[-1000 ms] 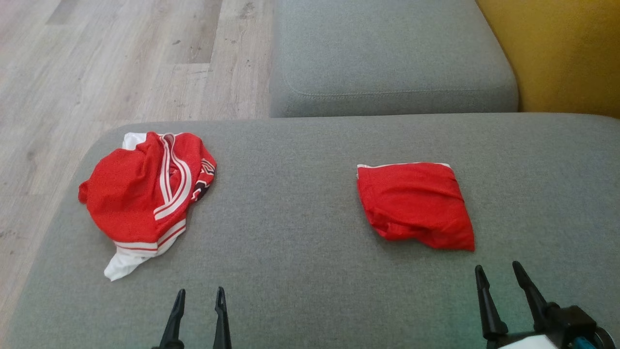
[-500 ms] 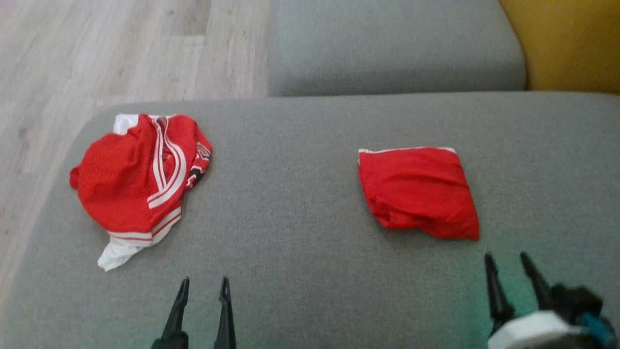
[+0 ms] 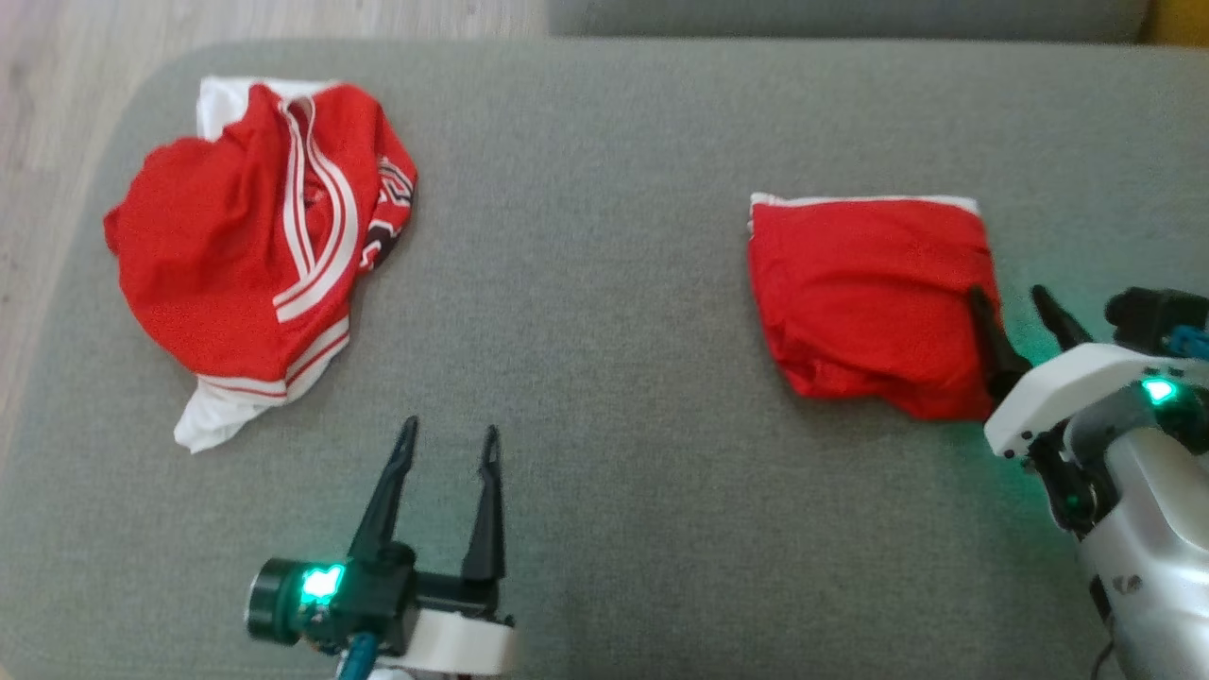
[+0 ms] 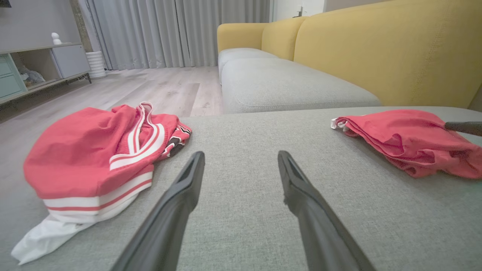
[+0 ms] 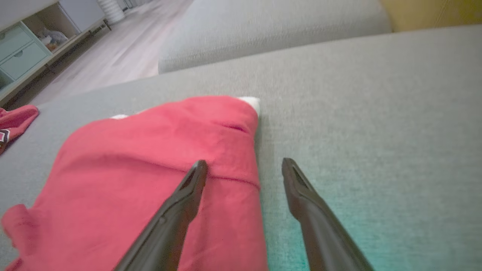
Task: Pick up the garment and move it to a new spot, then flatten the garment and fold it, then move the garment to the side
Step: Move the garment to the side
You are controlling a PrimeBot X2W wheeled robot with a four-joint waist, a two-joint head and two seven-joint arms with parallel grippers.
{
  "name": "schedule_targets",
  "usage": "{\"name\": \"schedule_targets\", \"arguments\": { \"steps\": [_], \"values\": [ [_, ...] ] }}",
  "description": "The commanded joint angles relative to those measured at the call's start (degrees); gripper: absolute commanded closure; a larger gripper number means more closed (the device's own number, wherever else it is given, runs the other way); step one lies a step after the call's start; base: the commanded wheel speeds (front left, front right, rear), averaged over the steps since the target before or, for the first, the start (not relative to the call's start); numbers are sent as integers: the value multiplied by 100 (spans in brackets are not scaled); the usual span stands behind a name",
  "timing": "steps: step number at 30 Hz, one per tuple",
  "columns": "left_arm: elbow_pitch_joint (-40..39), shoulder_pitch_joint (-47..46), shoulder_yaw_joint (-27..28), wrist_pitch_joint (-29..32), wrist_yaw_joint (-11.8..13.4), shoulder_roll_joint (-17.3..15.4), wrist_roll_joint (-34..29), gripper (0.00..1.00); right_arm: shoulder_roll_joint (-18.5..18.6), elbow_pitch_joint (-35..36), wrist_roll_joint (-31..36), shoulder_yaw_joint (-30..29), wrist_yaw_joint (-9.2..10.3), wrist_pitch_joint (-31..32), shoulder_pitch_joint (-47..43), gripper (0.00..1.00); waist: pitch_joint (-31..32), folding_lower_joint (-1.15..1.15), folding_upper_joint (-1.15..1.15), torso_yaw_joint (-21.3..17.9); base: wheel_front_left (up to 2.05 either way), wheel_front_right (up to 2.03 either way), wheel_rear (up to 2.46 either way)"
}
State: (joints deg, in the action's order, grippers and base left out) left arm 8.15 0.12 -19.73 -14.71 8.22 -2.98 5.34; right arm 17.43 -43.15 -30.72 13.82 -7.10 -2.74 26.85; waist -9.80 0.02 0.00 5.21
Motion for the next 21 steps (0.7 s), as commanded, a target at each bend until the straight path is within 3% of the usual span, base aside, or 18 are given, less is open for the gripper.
{"name": "schedule_targets", "arguments": {
  "steps": [1, 2, 3, 4, 9, 15, 16, 21],
  "values": [
    [-204, -272, 63, -29, -6, 10, -51, 0, 159, -53, -210, 269, -39, 71, 206, 0, -233, -2, 0, 66, 0, 0, 0],
    [-207, -311, 34, -29, 7, 10, -45, 0, 179, -163, -319, 375, -39, 140, 281, 22, -265, -2, 0, 71, 0, 0, 0],
    [-209, -345, 5, -29, 22, 10, -39, 0, 195, -241, -417, 504, -39, 200, 343, 56, -295, -2, 0, 73, 0, 0, 0],
    [-213, -376, -20, -29, 37, 10, -36, 0, 214, -287, -522, 626, -39, 229, 395, 100, -322, -2, 0, 68, 0, 0, 0],
    [-328, -485, -40, -29, 62, 10, 5, 0, 521, -238, -916, 1114, -39, -15, 611, 100, -464, -2, 0, -146, 0, 0, 0],
    [-590, -683, -16, -29, 1, 10, -89, 0, 1353, -226, -974, 1464, -39, -62, 954, 100, -830, -2, 0, -636, 0, 0, 0],
    [-590, -683, -16, -29, 1, 10, -89, 0, 1353, -226, -974, 1464, -39, -62, 954, 100, -830, -2, 0, -636, 0, 0, 0],
    [-736, -1013, -63, -29, -88, 10, -162, 0, 2261, -362, -868, 1468, -39, -70, 1288, 100, -1334, -2, 0, -946, 0, 0, 0]
  ]
}}
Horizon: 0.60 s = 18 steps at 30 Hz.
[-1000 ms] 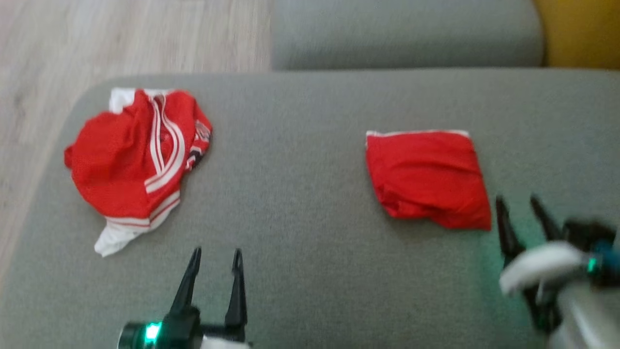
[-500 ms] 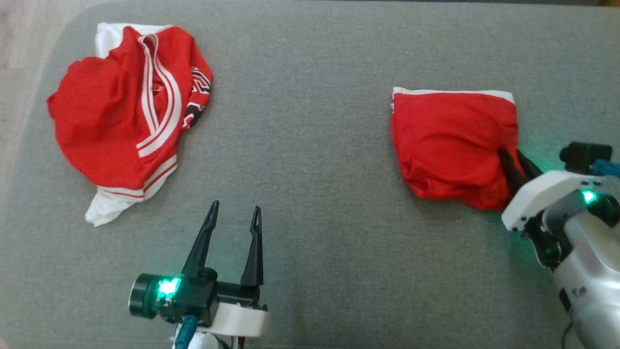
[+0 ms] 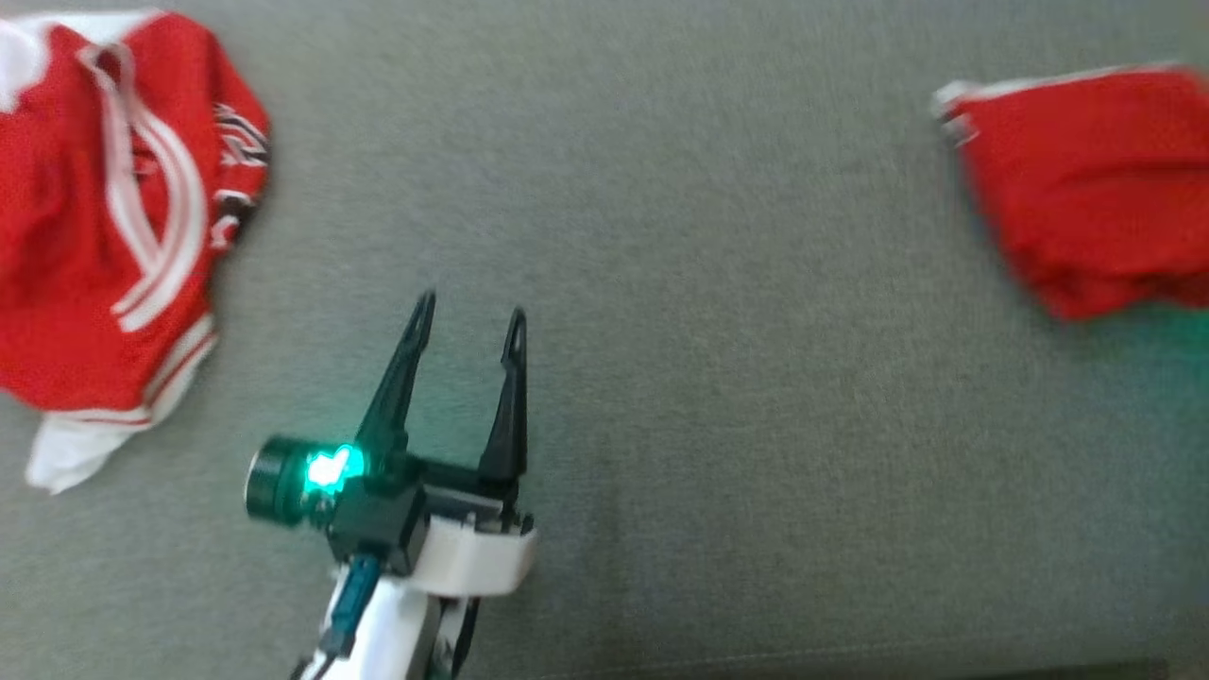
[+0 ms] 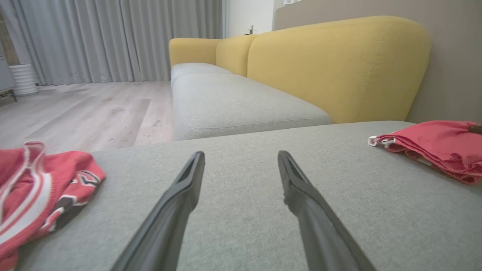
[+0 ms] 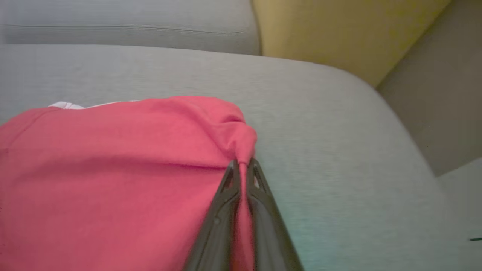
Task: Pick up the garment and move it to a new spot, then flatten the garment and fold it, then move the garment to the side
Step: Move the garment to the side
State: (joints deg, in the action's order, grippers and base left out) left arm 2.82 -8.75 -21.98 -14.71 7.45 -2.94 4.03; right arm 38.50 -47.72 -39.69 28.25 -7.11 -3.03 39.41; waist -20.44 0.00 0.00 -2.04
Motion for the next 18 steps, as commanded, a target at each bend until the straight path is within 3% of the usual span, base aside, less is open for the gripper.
{"name": "schedule_targets", "arguments": {
  "steps": [1, 8, 10, 14, 18],
  "values": [
    [-207, -206, 146, -29, -37, 6, -50, 0, 305, 55, 65, -22, -37, -79, 115, 100, -375, 0, 0, -266, 0, 0, 0],
    [-192, -678, 51, -29, -133, 6, -74, 0, 1052, -250, 343, -364, -37, -287, 563, 100, -740, 0, 0, -387, 0, 0, 0],
    [-153, -737, 38, -29, -142, 6, -40, 0, 1090, -396, 526, -455, -37, -365, 672, 0, -683, 0, 0, -384, 0, 0, 0],
    [-23, -715, 29, -29, -117, 6, 3, 0, 836, -612, 1092, -520, -37, -708, 821, 0, -347, 0, 0, -333, 0, 0, 0],
    [163, -546, 73, -29, 73, 6, -109, 0, 69, -703, 1357, -634, -37, -1013, 734, 0, 204, 0, 0, -251, 0, 0, 0]
  ]
}}
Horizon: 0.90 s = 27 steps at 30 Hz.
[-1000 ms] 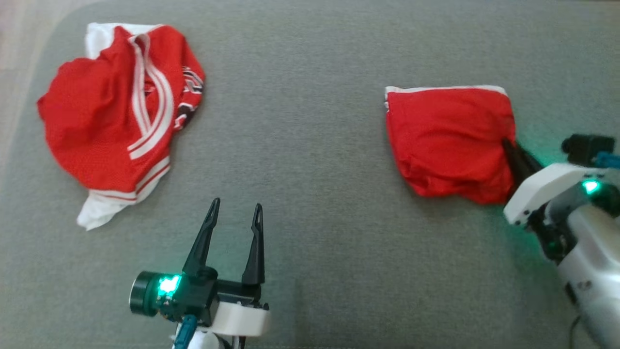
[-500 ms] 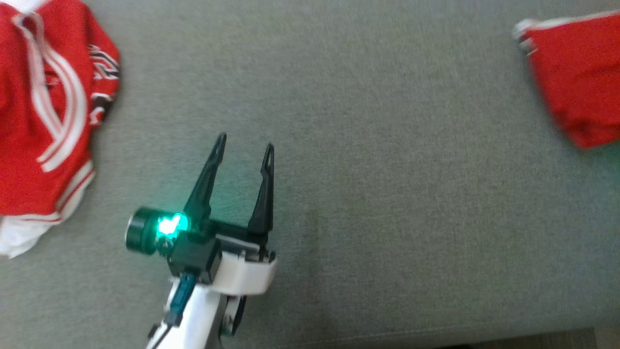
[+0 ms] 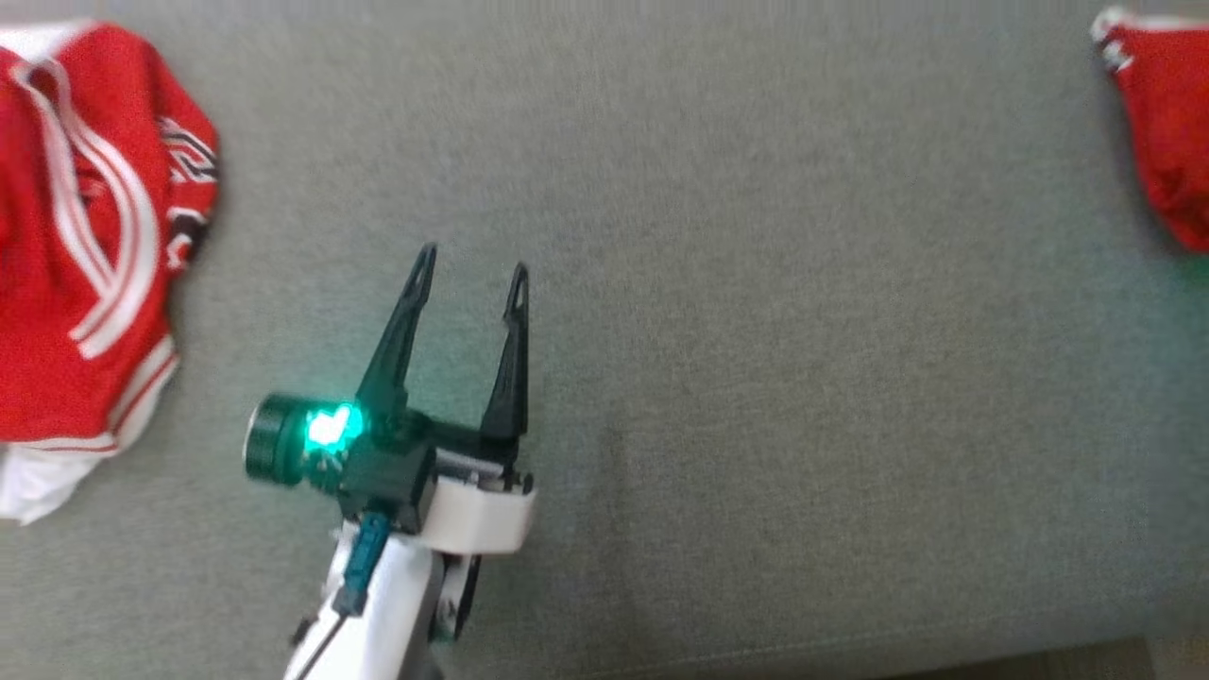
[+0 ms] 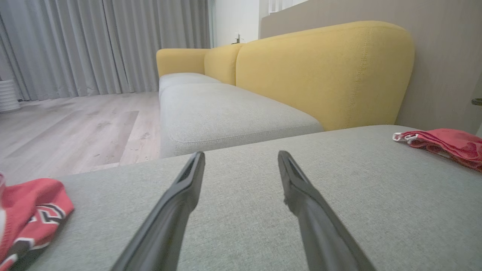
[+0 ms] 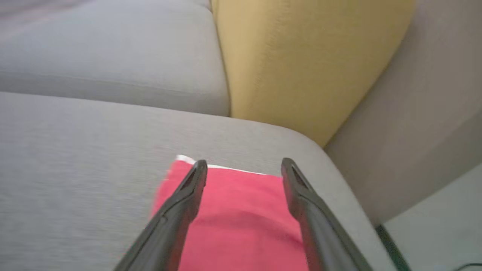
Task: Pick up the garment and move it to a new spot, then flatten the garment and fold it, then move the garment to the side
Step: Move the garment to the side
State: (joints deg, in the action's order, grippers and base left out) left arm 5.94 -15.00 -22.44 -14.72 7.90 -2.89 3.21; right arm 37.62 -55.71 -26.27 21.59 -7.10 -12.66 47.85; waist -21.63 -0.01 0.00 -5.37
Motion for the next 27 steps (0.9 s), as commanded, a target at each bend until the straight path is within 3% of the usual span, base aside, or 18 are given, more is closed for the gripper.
{"name": "schedule_targets", "arguments": {
  "steps": [1, 5, 11, 18, 27],
  "values": [
    [-114, 142, 137, -28, 79, 2, -12, 0, -80, 105, 55, 12, -39, -107, -192, 0, 484, 1, 0, 101, 0, 0, 0],
    [80, 499, 255, -28, 177, 2, 430, 0, -989, 274, 144, 3, -39, -221, -821, 0, 1201, 1, 0, 227, 0, 0, 0],
    [583, 1011, 591, -28, 182, 2, 1103, 0, -1931, 1738, 677, -367, -39, -231, -2428, 0, 2157, 1, 0, 447, 0, 0, 0],
    [739, 1384, 1003, -28, 140, 2, 1035, 0, -2937, 3302, 1676, -1263, -39, -233, -4190, 0, 2735, 1, 0, 507, 0, 0, 0],
    [702, 1799, 1309, -28, 78, 2, 583, 0, -3361, 3812, 2149, -1487, -39, -233, -5062, 0, 2963, 1, 0, 501, 0, 0, 0]
  ]
}}
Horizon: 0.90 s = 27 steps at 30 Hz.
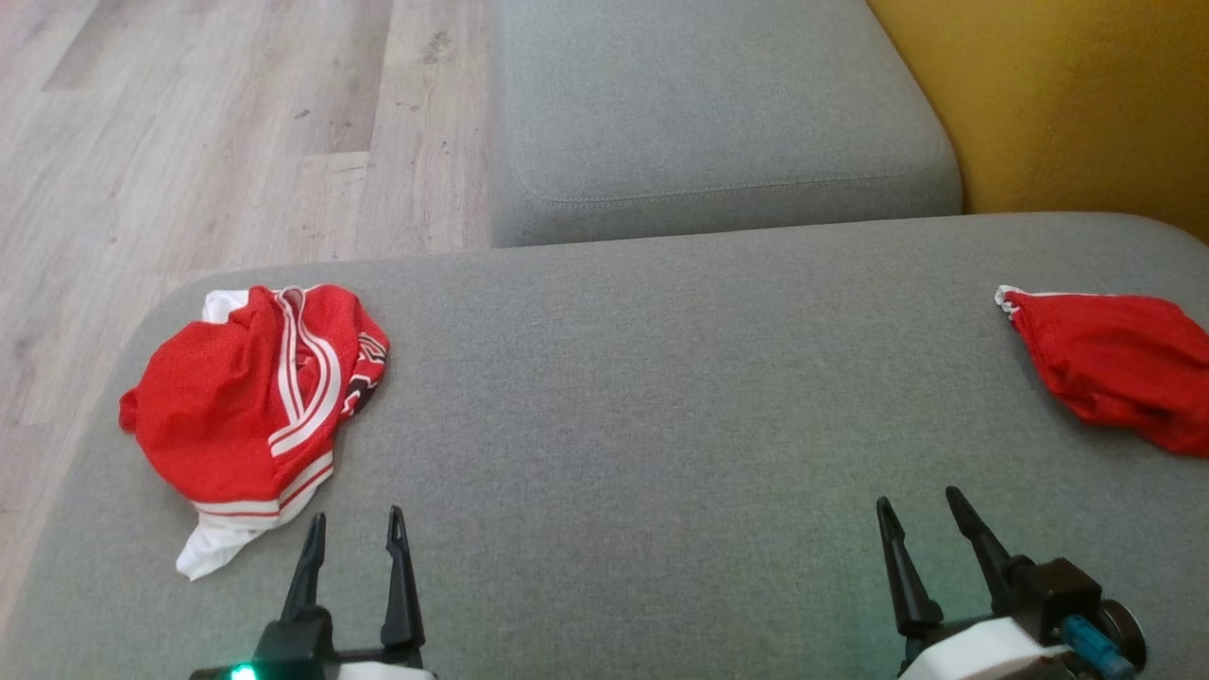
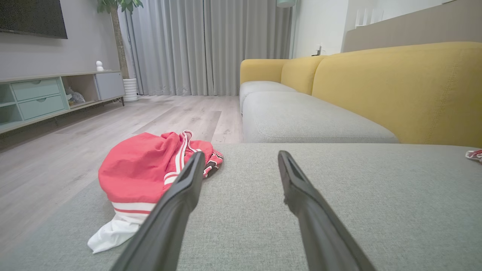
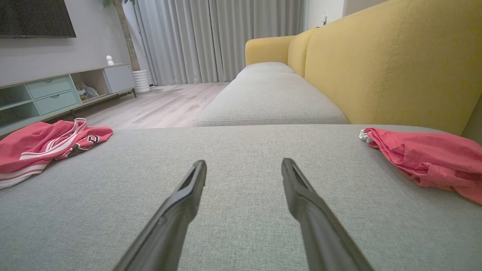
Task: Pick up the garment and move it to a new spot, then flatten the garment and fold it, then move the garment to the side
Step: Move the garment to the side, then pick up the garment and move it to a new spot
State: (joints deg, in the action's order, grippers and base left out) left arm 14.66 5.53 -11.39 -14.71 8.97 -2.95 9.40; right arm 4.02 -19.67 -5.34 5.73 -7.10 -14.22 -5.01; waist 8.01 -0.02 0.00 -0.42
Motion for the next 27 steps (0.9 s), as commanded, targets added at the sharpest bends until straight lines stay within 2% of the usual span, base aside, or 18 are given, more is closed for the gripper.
{"name": "schedule_targets", "arguments": {
  "steps": [1, 10, 14, 18, 27],
  "values": [
    [-163, -242, 213, -29, -43, 7, -66, 0, -14, 216, 63, 95, -39, -77, 191, 0, 4, 2, 0, 14, 0, 0, 0],
    [-72, -172, 241, -29, -95, 7, -220, 0, -73, 261, 57, -11, -39, -77, 70, 0, 2, 2, 0, 51, 0, 0, 0],
    [-119, -157, 297, -29, -54, 7, -238, 0, -85, 285, 73, -128, -39, -77, 11, 0, -25, 2, 0, 214, 0, 0, 0],
    [-137, -115, 359, -29, -77, 7, -305, 0, -99, 303, 44, -203, -39, -77, 1, 0, -82, 2, 0, 576, 0, 0, 0],
    [-285, 5, 661, -29, -93, 7, -391, 0, -112, 329, -134, -75, -39, -77, 112, 0, -261, 2, 0, 1701, 0, 0, 0]
  ]
}}
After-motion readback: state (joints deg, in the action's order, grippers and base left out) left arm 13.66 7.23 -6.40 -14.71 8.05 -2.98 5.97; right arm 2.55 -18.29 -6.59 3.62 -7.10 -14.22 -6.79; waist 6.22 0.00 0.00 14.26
